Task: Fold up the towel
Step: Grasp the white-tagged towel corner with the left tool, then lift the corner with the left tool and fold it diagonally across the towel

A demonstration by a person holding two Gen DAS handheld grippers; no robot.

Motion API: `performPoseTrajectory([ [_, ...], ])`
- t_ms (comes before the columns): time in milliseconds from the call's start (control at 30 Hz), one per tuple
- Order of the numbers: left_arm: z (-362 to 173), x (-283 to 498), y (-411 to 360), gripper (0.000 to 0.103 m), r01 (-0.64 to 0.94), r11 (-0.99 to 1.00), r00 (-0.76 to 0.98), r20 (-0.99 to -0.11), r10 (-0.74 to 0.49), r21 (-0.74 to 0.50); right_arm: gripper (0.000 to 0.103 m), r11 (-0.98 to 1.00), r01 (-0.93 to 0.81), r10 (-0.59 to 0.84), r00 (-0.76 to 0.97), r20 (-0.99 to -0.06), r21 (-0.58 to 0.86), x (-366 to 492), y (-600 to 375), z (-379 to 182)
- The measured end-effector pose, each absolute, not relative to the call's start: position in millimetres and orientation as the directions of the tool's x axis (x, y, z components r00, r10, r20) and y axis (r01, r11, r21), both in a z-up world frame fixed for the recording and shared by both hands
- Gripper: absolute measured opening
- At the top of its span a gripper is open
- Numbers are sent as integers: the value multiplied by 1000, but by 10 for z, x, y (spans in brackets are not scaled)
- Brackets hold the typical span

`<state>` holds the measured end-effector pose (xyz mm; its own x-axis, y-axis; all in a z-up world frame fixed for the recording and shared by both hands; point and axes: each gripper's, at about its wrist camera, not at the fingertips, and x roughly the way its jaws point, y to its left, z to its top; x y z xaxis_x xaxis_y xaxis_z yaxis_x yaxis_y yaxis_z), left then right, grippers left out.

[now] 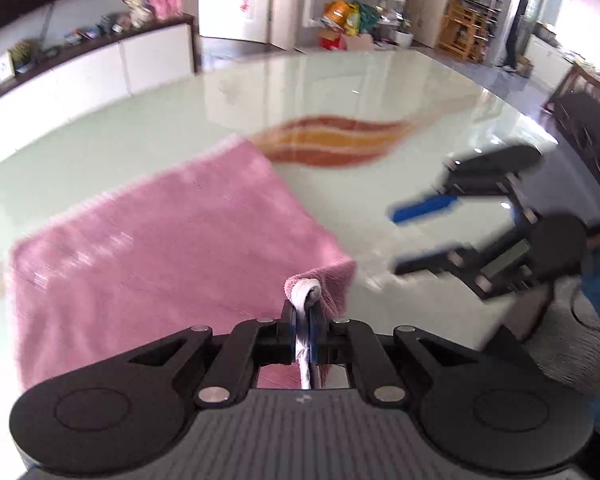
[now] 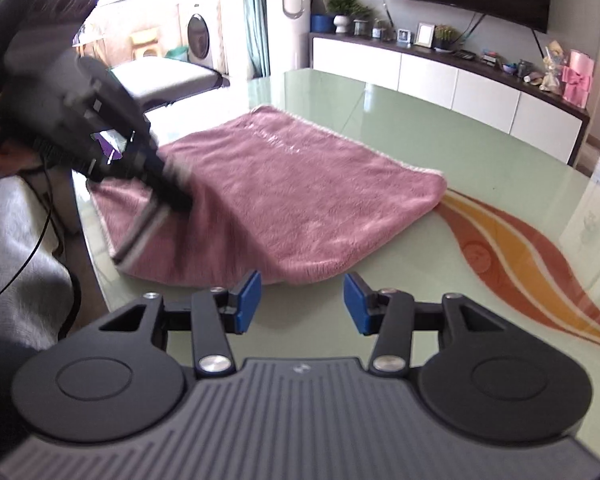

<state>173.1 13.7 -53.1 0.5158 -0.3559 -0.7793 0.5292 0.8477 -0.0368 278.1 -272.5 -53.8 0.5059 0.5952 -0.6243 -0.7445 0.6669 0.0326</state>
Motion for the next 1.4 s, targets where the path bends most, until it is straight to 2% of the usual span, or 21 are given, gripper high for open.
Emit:
performPoseTrajectory([
  [167,-5,1924,515,7,454,889,599,-759,-254,61,46,653,-755,618,489,-615,56,2872,-2553,-548],
  [333,220,2311,957,7,355,929,649,-743,-163,106,46,638,-767,632,468,-617,71,2987,-2341,-579],
  [533,11,2819,1392,7,275,955,624,-776,-92,108,46,637,-766,634,460,-621,84,3229,-2108,-625],
  [833,-480,3151,1791,10,189,979,564,-825,-46,74,46,669,-739,626,506,-594,76,3601,-1900,-614],
  [933,-644,3257,1818,13,181,979,541,-841,-20,93,46,691,-721,607,535,-588,58,3786,-1756,-594],
  [1000,-746,3326,1827,21,167,979,527,-850,10,115,45,706,-707,589,550,-592,46,3902,-1652,-596],
  [1067,-814,3364,1829,25,153,979,522,-852,35,134,45,726,-687,565,566,-601,35,4032,-1543,-606],
  [1100,-835,3360,1824,28,145,978,529,-847,49,147,45,735,-678,554,572,-605,32,4094,-1505,-617],
  [1267,-722,3250,1849,32,114,979,603,-795,67,169,45,785,-619,488,602,-632,16,4416,-1385,-720],
  [1400,-540,3016,1841,39,150,976,652,-758,20,155,45,825,-565,413,628,-659,-22,4523,-1374,-809],
])
